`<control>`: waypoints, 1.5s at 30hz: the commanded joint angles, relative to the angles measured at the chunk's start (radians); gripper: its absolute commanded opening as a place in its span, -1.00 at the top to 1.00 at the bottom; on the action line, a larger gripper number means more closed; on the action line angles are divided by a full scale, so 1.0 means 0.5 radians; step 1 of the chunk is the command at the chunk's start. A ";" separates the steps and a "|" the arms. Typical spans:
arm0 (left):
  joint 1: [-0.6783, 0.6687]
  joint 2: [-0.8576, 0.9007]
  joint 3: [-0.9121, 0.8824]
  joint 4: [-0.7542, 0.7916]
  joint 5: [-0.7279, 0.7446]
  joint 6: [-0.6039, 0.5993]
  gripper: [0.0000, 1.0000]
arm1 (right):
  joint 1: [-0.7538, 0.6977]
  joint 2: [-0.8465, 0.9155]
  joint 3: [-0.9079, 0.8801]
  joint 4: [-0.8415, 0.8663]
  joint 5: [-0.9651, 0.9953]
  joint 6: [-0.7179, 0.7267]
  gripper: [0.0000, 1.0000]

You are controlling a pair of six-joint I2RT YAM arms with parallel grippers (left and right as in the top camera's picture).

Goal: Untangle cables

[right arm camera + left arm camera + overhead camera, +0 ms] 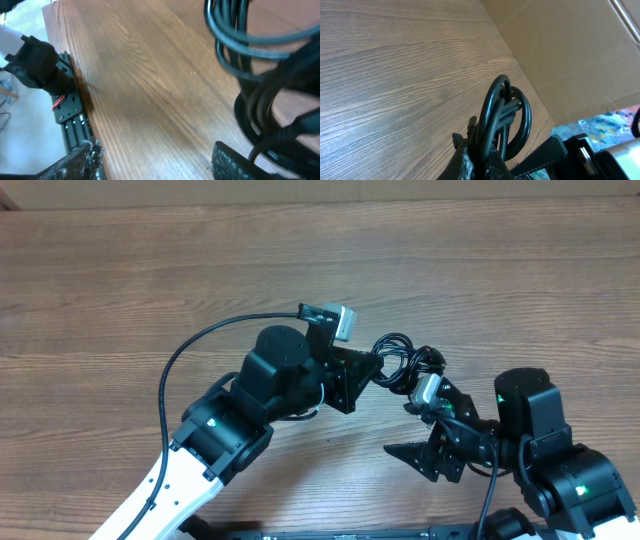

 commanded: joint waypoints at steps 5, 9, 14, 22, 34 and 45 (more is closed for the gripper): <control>0.123 -0.013 0.016 0.023 0.134 0.015 0.92 | -0.002 -0.007 0.053 -0.118 0.427 0.662 -1.00; 0.162 -0.013 0.016 0.006 0.134 0.017 0.92 | -0.002 -0.007 0.053 -0.148 0.817 1.172 -1.00; 0.199 -0.015 0.016 -0.016 0.189 0.015 0.92 | -0.003 -0.007 0.053 -0.149 1.176 1.665 -1.00; 0.209 -0.067 0.016 -0.016 0.401 0.008 0.92 | -0.003 -0.007 0.053 -0.088 1.408 1.908 -0.99; 0.330 -0.239 0.017 -0.015 0.537 0.010 0.92 | -0.003 0.126 0.050 -0.111 1.738 1.909 -1.00; 0.564 -0.327 0.016 -0.116 0.678 0.011 0.92 | -0.003 0.298 0.050 -0.162 1.754 1.970 -1.00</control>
